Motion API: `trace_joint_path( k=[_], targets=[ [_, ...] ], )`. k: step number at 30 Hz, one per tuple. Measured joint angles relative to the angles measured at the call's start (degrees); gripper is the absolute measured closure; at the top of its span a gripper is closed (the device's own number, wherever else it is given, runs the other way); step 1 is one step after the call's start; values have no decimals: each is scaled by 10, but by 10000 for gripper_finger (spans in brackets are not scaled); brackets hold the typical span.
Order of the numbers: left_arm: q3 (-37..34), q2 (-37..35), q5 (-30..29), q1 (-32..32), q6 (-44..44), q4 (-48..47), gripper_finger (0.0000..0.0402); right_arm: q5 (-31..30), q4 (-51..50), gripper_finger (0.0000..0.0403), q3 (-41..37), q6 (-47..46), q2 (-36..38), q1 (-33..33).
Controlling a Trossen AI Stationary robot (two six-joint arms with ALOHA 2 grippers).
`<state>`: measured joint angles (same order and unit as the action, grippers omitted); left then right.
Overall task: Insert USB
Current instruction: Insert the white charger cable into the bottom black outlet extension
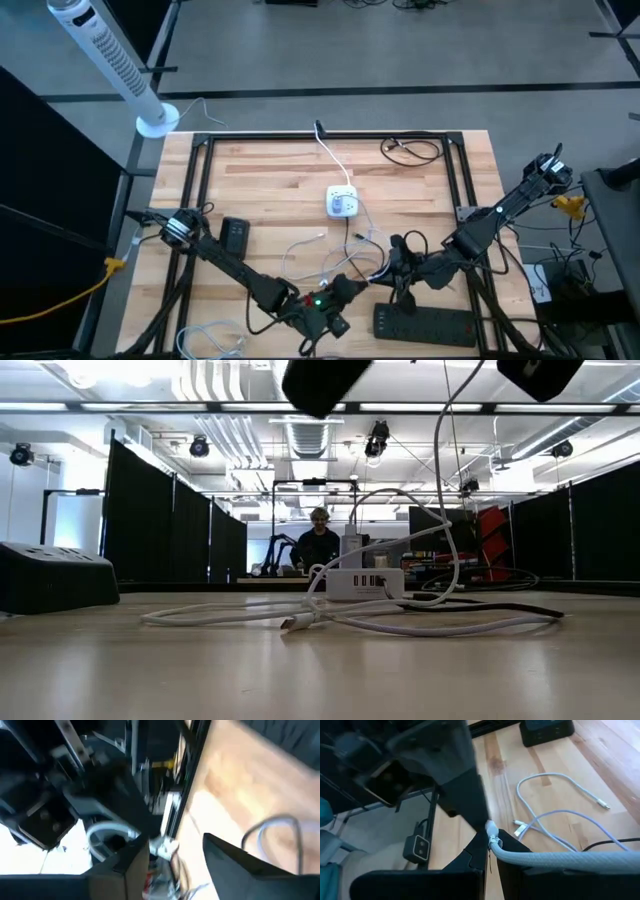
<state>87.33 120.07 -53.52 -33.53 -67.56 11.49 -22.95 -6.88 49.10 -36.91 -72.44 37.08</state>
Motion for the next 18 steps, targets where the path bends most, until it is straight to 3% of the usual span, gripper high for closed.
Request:
trace_joint_path(
  k=[7,18],
  targets=[
    [0,30,-47,7,-73,31,191,0,-7,391,-1,3,-1,0],
    [-1,49,-87,10,-118,123,270,-28,-15,391,-1,-40,-1,0]
  ],
)
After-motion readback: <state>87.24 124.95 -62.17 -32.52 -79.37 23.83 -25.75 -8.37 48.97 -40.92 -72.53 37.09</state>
